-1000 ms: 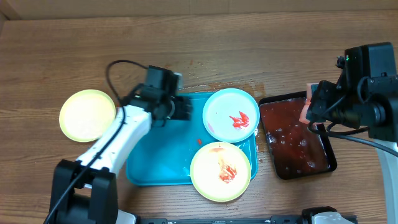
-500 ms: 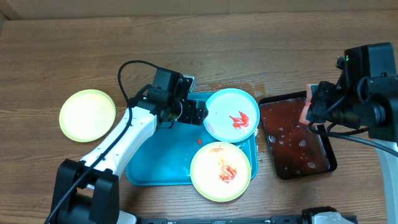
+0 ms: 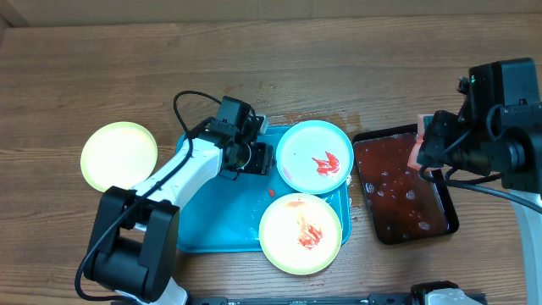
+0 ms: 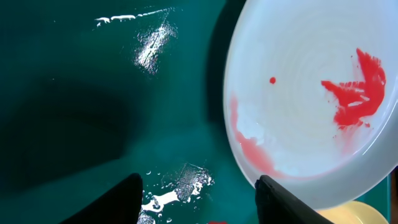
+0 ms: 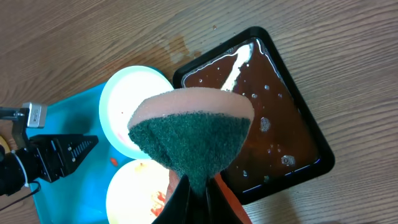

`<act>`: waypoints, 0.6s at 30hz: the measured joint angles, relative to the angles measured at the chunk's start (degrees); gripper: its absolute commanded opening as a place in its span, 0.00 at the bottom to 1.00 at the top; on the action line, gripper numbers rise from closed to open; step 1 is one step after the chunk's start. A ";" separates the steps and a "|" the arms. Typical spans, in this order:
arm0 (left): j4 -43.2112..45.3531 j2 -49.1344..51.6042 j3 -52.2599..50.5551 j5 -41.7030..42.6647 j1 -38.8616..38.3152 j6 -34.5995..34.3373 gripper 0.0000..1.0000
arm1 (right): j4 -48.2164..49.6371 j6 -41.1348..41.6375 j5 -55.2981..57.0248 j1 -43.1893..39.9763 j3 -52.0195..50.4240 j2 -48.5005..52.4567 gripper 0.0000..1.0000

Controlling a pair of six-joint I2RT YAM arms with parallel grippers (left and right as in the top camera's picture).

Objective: Clean dirty plates on tray and stack at the side
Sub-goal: 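Move the left gripper to the white plate's rim on the teal tray, then grip the white plate rim with the left gripper and pull it left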

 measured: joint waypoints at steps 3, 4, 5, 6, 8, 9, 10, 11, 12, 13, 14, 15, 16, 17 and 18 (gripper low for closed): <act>1.18 0.00 0.00 0.00 -0.11 -0.90 0.60 | 0.17 -0.02 0.04 0.00 0.00 0.00 0.04; 1.33 0.02 0.00 -0.02 -0.26 -1.20 0.57 | 0.35 0.00 0.02 0.00 0.00 0.00 0.04; 1.38 0.20 0.07 0.00 -0.57 -1.62 0.49 | 0.50 -0.02 0.02 0.00 0.00 0.00 0.04; 1.38 0.50 0.22 -0.02 -0.79 -2.14 0.41 | 0.63 -0.02 0.02 0.00 0.00 0.00 0.04; 1.29 1.64 0.79 -0.04 -1.38 -3.52 0.40 | 0.90 0.00 0.02 0.00 0.00 0.00 0.04; 1.25 2.25 1.07 -0.07 -1.73 -4.24 0.38 | 0.92 -0.02 0.02 0.00 0.00 0.00 0.04; 1.14 2.89 1.40 -0.09 -2.10 -4.72 0.38 | 0.85 0.00 0.02 0.00 0.00 0.00 0.04; 1.14 3.52 1.75 -0.22 -2.56 -5.25 0.38 | 0.90 -0.02 0.02 0.00 0.00 0.00 0.04; 1.07 4.07 2.25 -0.33 -3.10 -5.75 0.38 | 0.90 0.00 0.04 0.00 0.00 0.00 0.04; 0.66 4.44 2.89 -0.72 -3.58 -6.12 0.39 | 0.92 0.00 0.02 0.00 0.00 0.00 0.04; 0.37 4.76 3.65 -1.20 -4.11 -6.62 0.39 | 0.92 0.00 0.02 0.00 0.00 0.00 0.04; -0.48 5.03 4.79 -2.16 -4.81 -7.39 0.38 | 0.94 -0.02 0.00 0.00 0.00 0.00 0.04; -1.36 5.20 5.99 -3.10 -5.46 -8.02 0.35 | 0.94 -0.02 0.02 0.00 0.00 0.00 0.04; -2.32 5.44 7.48 -4.33 -6.19 -8.96 0.32 | 0.94 -0.02 0.02 0.00 0.00 0.00 0.04; -3.04 5.66 8.96 -5.49 -6.86 -9.79 0.28 | 0.94 -0.02 0.02 0.00 0.00 0.00 0.04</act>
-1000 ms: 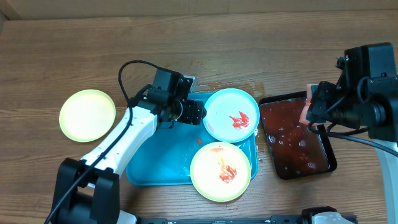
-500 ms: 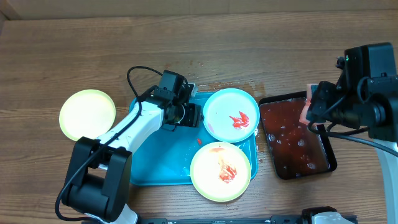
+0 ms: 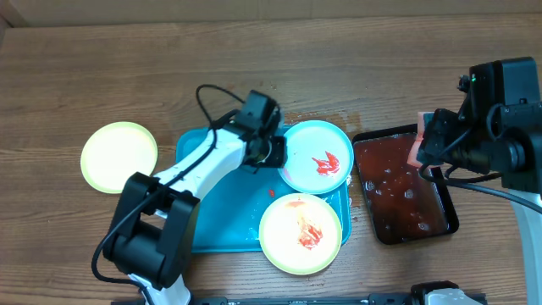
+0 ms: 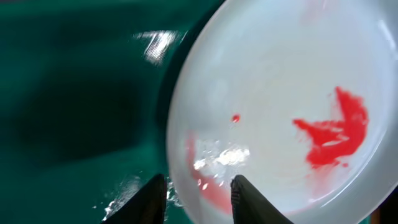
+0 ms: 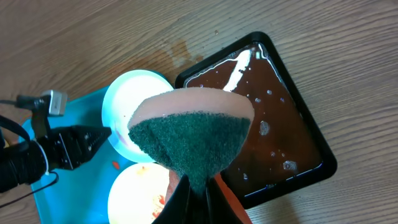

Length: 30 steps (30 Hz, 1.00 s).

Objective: Clean dirty plates on tray and stack at the side
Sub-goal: 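Grip the white plate rim with the left gripper and pull it left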

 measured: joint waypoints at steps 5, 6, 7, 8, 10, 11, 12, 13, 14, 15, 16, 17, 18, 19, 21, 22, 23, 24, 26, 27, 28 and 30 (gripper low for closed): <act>-1.95 0.90 4.04 -3.21 -1.49 -4.04 0.27 | 0.02 0.04 0.00 0.00 0.00 0.00 0.04; -2.14 1.20 4.17 -3.52 -1.49 -4.81 0.31 | 0.00 0.00 0.00 0.00 0.00 0.00 0.04; -2.56 1.70 4.22 -3.82 -1.46 -5.46 0.33 | 0.00 0.00 -0.02 0.00 0.00 0.00 0.04; -2.95 2.29 4.22 -4.00 -1.44 -6.23 0.36 | 0.00 0.00 0.00 0.00 0.00 0.00 0.04; -4.15 4.02 4.22 -4.55 -1.44 -7.19 0.45 | -0.04 0.00 -0.02 0.00 0.00 0.00 0.04; -4.52 4.66 4.22 -4.57 -1.44 -7.52 0.47 | -0.04 0.00 0.00 0.00 0.00 0.00 0.04; -4.92 5.31 4.22 -4.79 -1.44 -8.00 0.47 | -0.07 -0.02 0.00 0.00 0.00 0.00 0.04; -5.11 5.70 4.22 -4.94 -1.44 -8.26 0.43 | -0.09 0.00 0.00 0.00 0.00 0.00 0.04; -5.11 5.92 4.22 -5.14 -1.44 -8.28 0.39 | -0.09 -0.02 -0.02 0.00 0.00 0.00 0.04; -5.09 5.92 4.22 -5.46 -1.44 -8.41 0.29 | -0.07 -0.04 0.00 0.00 0.00 0.00 0.04; -5.07 5.92 4.22 -5.75 -1.44 -8.57 0.19 | -0.11 -0.02 -0.02 0.00 0.00 0.00 0.04; -5.09 5.92 4.22 -6.01 -1.44 -8.92 0.08 | -0.11 0.00 0.00 0.00 0.00 0.00 0.04; -5.29 5.92 4.22 -6.27 -1.44 -9.05 0.04 | -0.11 0.00 -0.02 0.00 0.00 0.00 0.04; -5.51 5.92 4.22 -6.43 -1.42 -9.49 0.04 | -0.11 0.00 -0.02 0.00 0.00 0.00 0.04; -6.14 5.92 4.31 -6.93 -1.38 -9.81 0.04 | -0.20 0.00 0.00 0.00 0.00 0.00 0.04; -6.49 5.92 4.37 -7.17 -1.38 -9.97 0.04 | -0.31 -0.02 -0.02 0.00 0.00 0.00 0.04; -6.82 5.92 4.44 -7.34 -1.38 -10.03 0.04 | -0.39 0.00 0.00 0.00 0.00 0.00 0.04; -6.91 5.92 4.44 -7.54 -1.38 -10.05 0.04 | -0.55 -0.02 0.00 0.00 0.00 0.00 0.04; -7.78 5.92 4.63 -8.59 -1.38 -10.40 0.04 | -0.74 -0.02 0.00 0.00 0.00 0.00 0.04; -8.76 5.92 4.85 -9.57 -1.38 -10.84 0.04 | -0.76 0.00 -0.02 0.00 0.00 0.00 0.04; -9.55 5.92 5.03 -10.29 -1.33 -11.13 0.04 | -0.76 0.00 -0.04 0.00 0.00 0.00 0.04; -11.10 5.90 5.33 -11.61 -1.01 -11.50 0.04 | -0.79 -0.17 -0.24 0.00 0.00 0.00 0.04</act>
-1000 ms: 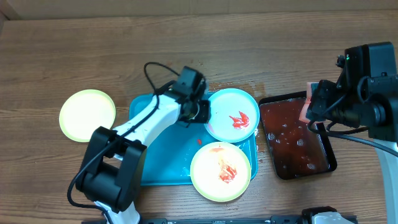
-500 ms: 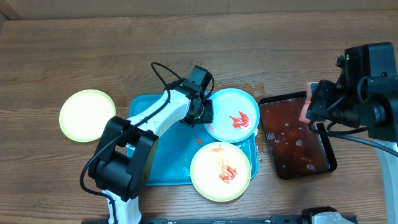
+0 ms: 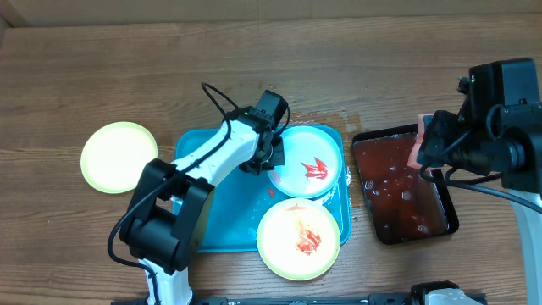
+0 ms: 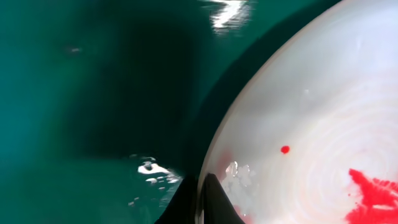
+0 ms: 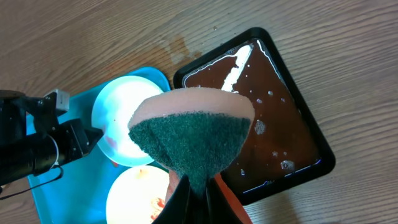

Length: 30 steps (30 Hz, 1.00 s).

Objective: Clean dirty plates on tray and stack at the side
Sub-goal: 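Grip the white plate rim with the left gripper and pull it left, then bring the sponge with the right gripper onto the white plate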

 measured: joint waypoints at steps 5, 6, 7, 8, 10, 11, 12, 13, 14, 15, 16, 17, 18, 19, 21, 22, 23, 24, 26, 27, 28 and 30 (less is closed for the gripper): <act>-3.43 -0.39 0.79 -2.78 2.78 0.31 0.04 | 1.03 -1.22 -2.14 0.00 0.00 0.35 0.04; -3.93 -0.59 0.87 -3.10 3.39 0.48 0.04 | 1.70 -1.70 -3.10 0.00 0.00 0.72 0.04; -4.57 -0.92 0.98 -3.39 4.24 0.70 0.04 | 2.40 -2.29 -3.96 0.00 0.00 1.11 0.04; -5.05 -1.27 1.11 -3.65 5.03 0.81 0.04 | 2.80 -2.86 -4.79 0.00 0.00 1.53 0.04; -6.10 -1.81 1.42 -4.11 6.71 0.96 0.04 | 4.17 -4.90 -7.65 0.02 -0.11 2.97 0.04; -6.43 -1.97 1.51 -4.39 7.61 0.96 0.04 | 4.79 -5.88 -8.96 0.09 -0.26 3.72 0.04; -6.47 -2.01 1.62 -4.55 8.35 1.16 0.04 | 5.29 -6.78 -10.23 0.15 -0.46 4.59 0.04; -6.38 -2.01 1.66 -4.55 8.98 1.36 0.04 | 5.86 -7.50 -11.30 0.42 -0.66 5.62 0.04; -6.27 -2.01 1.68 -4.42 9.73 1.84 0.04 | 6.36 -8.13 -12.24 0.79 -0.83 6.80 0.04; -6.29 -2.01 1.70 -4.24 10.40 2.16 0.04 | 7.23 -8.63 -13.09 1.51 -1.11 8.28 0.04; -6.32 -2.01 1.70 -4.13 10.82 2.43 0.04 | 7.91 -9.14 -13.66 2.32 -1.36 9.62 0.04; -6.36 -2.01 1.70 -4.00 11.32 2.80 0.04 | 8.83 -9.62 -14.38 3.48 -1.68 11.28 0.04; -6.47 -2.01 1.73 -3.98 11.58 3.15 0.04 | 9.62 -10.08 -14.95 4.66 -1.95 12.83 0.04; -6.67 -2.01 1.73 -3.72 11.72 3.80 0.04 | 10.82 -10.43 -15.45 6.34 -2.34 14.75 0.04; -6.86 -2.01 1.75 -3.13 11.67 4.81 0.04 | 12.94 -10.80 -15.98 9.46 -2.84 17.86 0.04; -6.95 -2.01 1.75 -2.69 11.63 5.38 0.04 | 14.21 -10.99 -16.31 11.65 -2.99 19.82 0.04; -7.15 -2.01 1.77 -2.03 11.63 6.01 0.04 | 15.65 -11.17 -16.52 14.01 -3.23 21.79 0.04; -7.34 -2.01 1.77 -1.42 11.54 6.62 0.04 | 16.59 -11.21 -16.68 15.91 -3.32 23.32 0.04; -8.00 -2.01 1.77 -0.13 11.41 8.15 0.04 | 18.93 -10.84 -17.00 19.71 -3.41 26.38 0.04; -8.74 -2.01 1.77 0.35 11.23 8.92 0.04 | 20.00 -10.34 -17.18 21.64 -3.45 27.80 0.04; -9.31 -2.01 1.77 0.72 11.13 9.49 0.04 | 20.81 -9.99 -17.40 23.06 -3.50 28.87 0.04; -10.38 -2.01 1.77 1.42 10.80 10.67 0.04 | 22.03 -8.94 -17.75 25.51 -3.63 30.75 0.04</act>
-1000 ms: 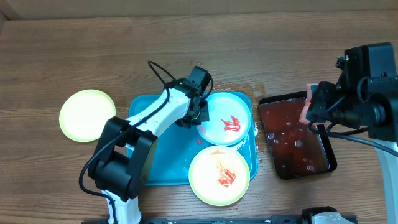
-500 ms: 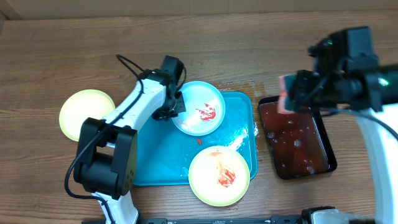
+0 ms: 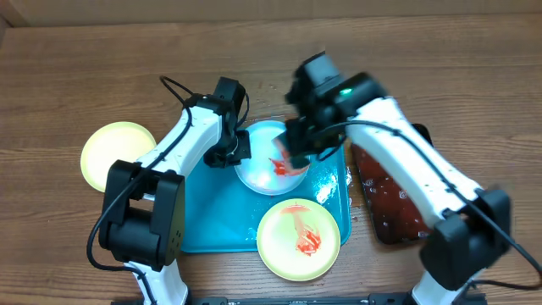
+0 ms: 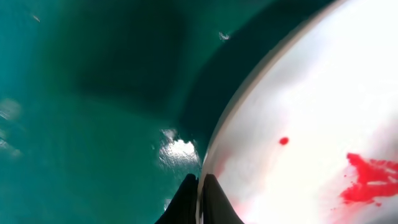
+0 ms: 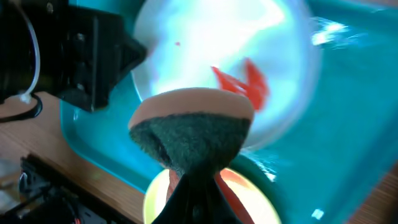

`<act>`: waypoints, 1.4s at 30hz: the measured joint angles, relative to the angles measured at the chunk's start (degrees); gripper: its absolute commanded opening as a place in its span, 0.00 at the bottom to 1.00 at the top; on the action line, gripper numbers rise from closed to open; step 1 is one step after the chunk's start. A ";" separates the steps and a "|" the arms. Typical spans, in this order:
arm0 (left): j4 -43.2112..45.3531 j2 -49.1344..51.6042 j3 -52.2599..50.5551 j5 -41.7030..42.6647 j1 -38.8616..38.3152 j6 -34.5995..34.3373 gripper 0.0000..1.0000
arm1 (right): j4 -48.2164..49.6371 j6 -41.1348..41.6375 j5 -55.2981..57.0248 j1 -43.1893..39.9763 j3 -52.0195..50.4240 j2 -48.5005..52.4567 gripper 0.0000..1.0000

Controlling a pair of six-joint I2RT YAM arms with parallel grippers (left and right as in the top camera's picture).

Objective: Clean dirty plates on tray and stack at the side
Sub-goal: 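Bring the sponge with the right gripper onto the white plate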

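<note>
A pale blue plate [image 3: 264, 169] smeared with red sauce sits at the back of the blue tray [image 3: 203, 222]. My left gripper [image 3: 240, 156] is shut on its left rim; in the left wrist view the fingers [image 4: 200, 200] pinch the plate's edge [image 4: 298, 106]. My right gripper [image 5: 198, 194] is shut on a green-and-pink sponge [image 5: 191, 132], held just over the plate's red smear [image 5: 244, 81]. From overhead the sponge [image 3: 292, 158] hangs above the plate's right half. A second dirty plate [image 3: 298, 239], yellow-green, lies at the tray's front right.
A clean yellow-green plate [image 3: 117, 156] rests on the wooden table left of the tray. A black tray of reddish water [image 3: 405, 207] stands to the right, partly under my right arm. The left arm's cable loops behind the tray.
My right arm has moved from above the black water tray to over the pale blue plate, sponge still in its grip. The left gripper and plate now sit further left on the tray.
First my left gripper stood open on the tray beside the blue plate while the right held the sponge over the water tray. The jaws then straddled the plate's rim, later shut on it. Now the plate is held further left, with the sponge above it.
</note>
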 measured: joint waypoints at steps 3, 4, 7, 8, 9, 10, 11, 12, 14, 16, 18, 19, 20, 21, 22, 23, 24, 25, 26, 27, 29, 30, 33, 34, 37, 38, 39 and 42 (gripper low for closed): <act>-1.16 0.00 0.00 0.85 -0.04 1.77 0.04 | 1.53 2.08 -0.04 1.64 -0.04 1.44 0.04; -1.33 0.00 0.00 1.03 -0.04 2.16 0.04 | 1.77 2.58 -0.04 1.64 -0.04 1.51 0.04; -1.36 0.00 0.00 1.29 -0.02 2.91 0.04 | 2.34 5.22 0.33 1.20 -0.04 1.49 0.04; -1.25 0.00 0.00 1.31 -0.04 3.08 0.04 | 2.56 6.25 0.87 1.14 -0.04 1.49 0.04; -1.11 0.00 0.00 1.33 -0.04 3.21 0.04 | 2.99 7.65 1.79 0.94 -0.07 1.49 0.04; -0.85 0.00 0.00 1.46 -0.02 3.28 0.04 | 3.61 8.81 2.80 0.87 -0.17 1.49 0.04; -0.68 0.00 0.00 1.46 -0.02 3.39 0.04 | 4.79 10.12 3.76 0.85 -0.57 1.49 0.04; -0.39 0.00 0.00 1.46 -0.04 3.41 0.04 | 5.88 11.28 4.57 0.83 -1.16 1.49 0.04; 0.09 0.07 -0.02 1.46 -0.04 3.43 0.04 | 7.76 13.97 5.68 0.81 -3.02 1.70 0.04; 1.27 0.48 0.00 1.49 -0.04 3.65 0.04 | 9.53 16.48 6.32 0.81 -4.85 2.56 0.04; 2.54 1.57 0.00 1.64 -0.04 3.80 0.04 | 11.34 18.49 6.45 0.81 -6.56 4.07 0.04; 2.97 2.36 0.00 1.92 -0.04 3.96 0.04 | 12.15 19.17 6.38 0.81 -7.39 5.03 0.04; 3.54 3.43 0.00 2.51 -0.02 4.46 0.04 | 13.09 20.11 6.14 0.81 -8.72 6.51 0.04; 3.45 3.85 0.26 3.02 0.02 4.76 0.04 | 13.18 20.20 6.10 0.81 -8.98 6.75 0.04; 3.74 4.09 0.42 3.76 0.15 5.27 0.04 | 13.20 20.65 5.97 0.81 -9.55 7.30 0.04; 4.24 4.42 0.63 4.61 0.15 5.88 0.04 | 13.22 21.00 5.95 0.81 -9.88 7.54 0.04; 4.79 4.92 0.98 5.62 0.13 6.36 0.04 | 13.46 21.14 5.88 0.81 -10.10 7.61 0.04; 5.22 5.51 1.42 6.73 0.13 6.75 0.04 | 13.68 21.27 5.73 0.81 -10.10 7.61 0.04; 5.66 6.03 1.79 7.76 0.13 6.88 0.04 | 13.90 21.40 5.57 0.81 -10.10 7.58 0.04; 6.01 6.45 2.12 8.68 0.13 7.17 0.04 | 14.05 21.44 5.49 0.81 -10.10 7.58 0.04; 6.38 7.21 2.75 10.43 0.13 7.74 0.04 | 14.10 21.59 5.40 0.81 -10.10 7.58 0.04; 6.43 7.43 2.97 10.99 0.15 7.91 0.04 | 14.43 21.62 5.27 0.81 -10.10 7.58 0.04; 6.84 7.72 3.06 12.17 0.15 8.13 0.04 | 16.06 21.66 5.11 0.81 -10.10 7.61 0.04; 6.99 7.74 3.06 12.48 0.15 8.13 0.04 | 16.87 21.79 5.09 0.81 -10.10 7.61 0.04; 7.17 7.85 3.06 13.09 0.15 8.13 0.04 | 19.10 22.51 5.07 0.81 -10.08 8.15 0.04; 7.19 7.87 3.08 13.18 0.15 8.13 0.04 | 19.63 22.67 4.94 0.81 -10.08 8.81 0.04; 7.21 7.87 3.08 13.29 0.15 8.13 0.04 | 20.26 22.73 4.59 0.81 -10.03 9.77 0.04; 7.23 7.93 3.10 13.57 0.20 8.13 0.04 | 22.21 23.12 2.91 0.81 -10.03 14.29 0.04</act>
